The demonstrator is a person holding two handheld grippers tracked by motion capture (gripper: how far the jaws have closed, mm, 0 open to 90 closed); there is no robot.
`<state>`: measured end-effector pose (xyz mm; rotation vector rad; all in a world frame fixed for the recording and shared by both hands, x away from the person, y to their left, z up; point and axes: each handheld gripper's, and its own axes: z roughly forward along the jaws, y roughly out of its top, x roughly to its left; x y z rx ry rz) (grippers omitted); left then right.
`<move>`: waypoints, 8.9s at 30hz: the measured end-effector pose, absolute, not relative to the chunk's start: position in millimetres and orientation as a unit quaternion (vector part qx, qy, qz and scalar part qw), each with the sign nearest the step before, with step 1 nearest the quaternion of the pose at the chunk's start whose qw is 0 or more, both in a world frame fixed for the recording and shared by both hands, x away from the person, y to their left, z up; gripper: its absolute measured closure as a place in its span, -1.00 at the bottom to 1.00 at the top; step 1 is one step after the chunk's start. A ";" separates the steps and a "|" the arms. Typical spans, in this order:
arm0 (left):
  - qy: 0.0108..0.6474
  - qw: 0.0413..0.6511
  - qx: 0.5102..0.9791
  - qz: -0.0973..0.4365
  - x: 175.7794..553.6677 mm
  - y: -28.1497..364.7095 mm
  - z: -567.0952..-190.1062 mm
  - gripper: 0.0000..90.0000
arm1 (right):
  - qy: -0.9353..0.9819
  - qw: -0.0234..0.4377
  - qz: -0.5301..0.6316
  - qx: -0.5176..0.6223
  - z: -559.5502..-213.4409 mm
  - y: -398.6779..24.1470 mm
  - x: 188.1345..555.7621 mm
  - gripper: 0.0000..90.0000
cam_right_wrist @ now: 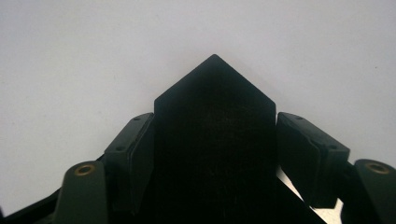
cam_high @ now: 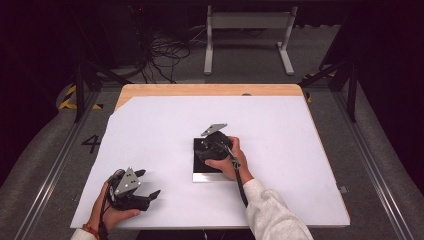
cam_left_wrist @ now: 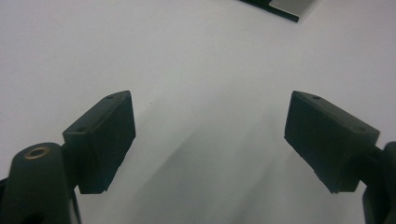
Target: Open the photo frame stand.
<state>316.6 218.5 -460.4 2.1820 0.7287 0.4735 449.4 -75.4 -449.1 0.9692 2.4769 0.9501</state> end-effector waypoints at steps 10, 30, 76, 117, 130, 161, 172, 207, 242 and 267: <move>0.276 0.383 0.862 0.185 369.8 194.0 -449.6 0.13 | 0.864 0.160 0.337 0.339 -447.0 -76.9 447.2 -0.31; 0.215 0.274 0.922 0.167 440.3 112.3 -449.4 1.00 | 0.870 0.136 0.332 0.337 -446.2 -82.6 448.7 -0.30; 0.228 0.309 0.910 0.155 459.2 92.8 -449.0 0.87 | 0.869 0.129 0.335 0.342 -441.5 -103.0 447.1 -0.41; 0.199 0.391 0.876 0.199 423.2 106.9 -425.7 0.78 | 0.872 0.128 0.358 0.308 -438.2 -104.9 430.4 -0.27; 0.195 0.366 0.888 0.200 424.3 87.8 -428.7 0.79 | 0.863 0.136 0.374 0.310 -442.4 -122.0 413.3 -0.09; 0.189 0.379 0.885 0.193 383.8 127.4 -436.4 0.55 | 0.856 0.141 0.378 0.324 -447.1 -128.3 403.6 -0.07; 0.163 0.373 0.894 0.188 343.7 148.1 -440.2 0.50 | 0.856 0.139 0.375 0.327 -446.2 -128.8 403.0 -0.10; 0.177 0.374 0.894 0.174 311.1 173.3 -459.1 0.10 | 0.863 0.109 0.366 0.330 -444.4 -136.3 403.6 0.01; 0.162 0.375 0.899 0.156 321.3 141.9 -458.9 0.96 | 0.862 0.061 0.347 0.364 -424.1 -127.9 407.4 0.01; 0.164 0.354 0.889 0.242 333.0 124.5 -461.4 0.18 | 0.858 0.029 0.350 0.375 -418.1 -124.2 407.7 0.01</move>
